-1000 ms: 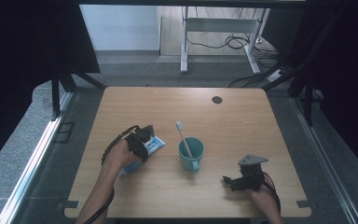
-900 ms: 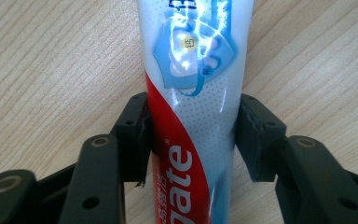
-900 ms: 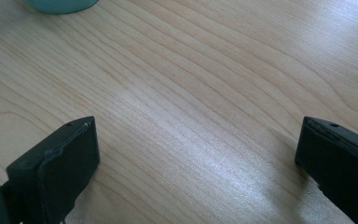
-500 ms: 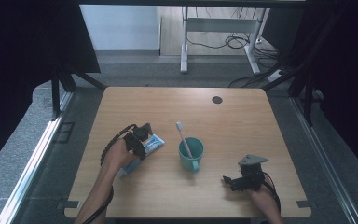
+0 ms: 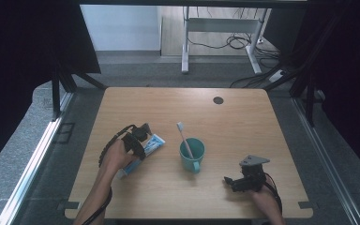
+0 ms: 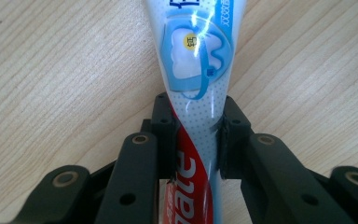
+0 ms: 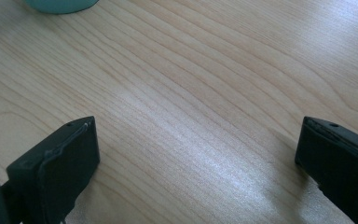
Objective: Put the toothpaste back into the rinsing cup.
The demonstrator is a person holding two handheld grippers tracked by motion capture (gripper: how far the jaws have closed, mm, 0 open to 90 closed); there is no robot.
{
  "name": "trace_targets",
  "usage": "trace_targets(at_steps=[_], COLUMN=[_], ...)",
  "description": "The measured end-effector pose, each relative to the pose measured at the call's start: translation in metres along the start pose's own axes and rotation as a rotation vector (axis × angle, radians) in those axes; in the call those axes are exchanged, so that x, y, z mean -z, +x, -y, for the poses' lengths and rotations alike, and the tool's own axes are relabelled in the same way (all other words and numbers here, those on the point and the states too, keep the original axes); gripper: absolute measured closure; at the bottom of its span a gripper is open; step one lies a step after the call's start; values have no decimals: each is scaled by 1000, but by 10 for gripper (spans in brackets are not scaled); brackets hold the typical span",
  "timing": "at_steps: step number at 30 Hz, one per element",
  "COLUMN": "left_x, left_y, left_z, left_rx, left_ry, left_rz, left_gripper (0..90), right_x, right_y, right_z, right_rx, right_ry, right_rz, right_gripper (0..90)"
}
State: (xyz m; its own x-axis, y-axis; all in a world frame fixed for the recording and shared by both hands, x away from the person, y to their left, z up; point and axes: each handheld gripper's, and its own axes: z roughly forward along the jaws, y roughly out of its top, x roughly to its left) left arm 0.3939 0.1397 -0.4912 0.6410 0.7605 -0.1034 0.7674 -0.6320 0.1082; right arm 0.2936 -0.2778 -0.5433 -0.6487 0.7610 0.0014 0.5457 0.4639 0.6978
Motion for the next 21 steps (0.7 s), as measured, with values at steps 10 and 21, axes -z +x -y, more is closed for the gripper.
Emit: trace_targets(at_steps=[10,21], left_x=[13,30], left_y=[-7,-10], left_z=[1,12], left_rx=[-31,-35], left_ry=[-43,-161], left_rz=[-29,-19], left_gripper=[728,728], right_x=[0,0], right_y=[0,0], right_z=[0,0], right_rx=[0,0], right_ry=[0,0], right_rz=[0,0], right_gripper=[0,0])
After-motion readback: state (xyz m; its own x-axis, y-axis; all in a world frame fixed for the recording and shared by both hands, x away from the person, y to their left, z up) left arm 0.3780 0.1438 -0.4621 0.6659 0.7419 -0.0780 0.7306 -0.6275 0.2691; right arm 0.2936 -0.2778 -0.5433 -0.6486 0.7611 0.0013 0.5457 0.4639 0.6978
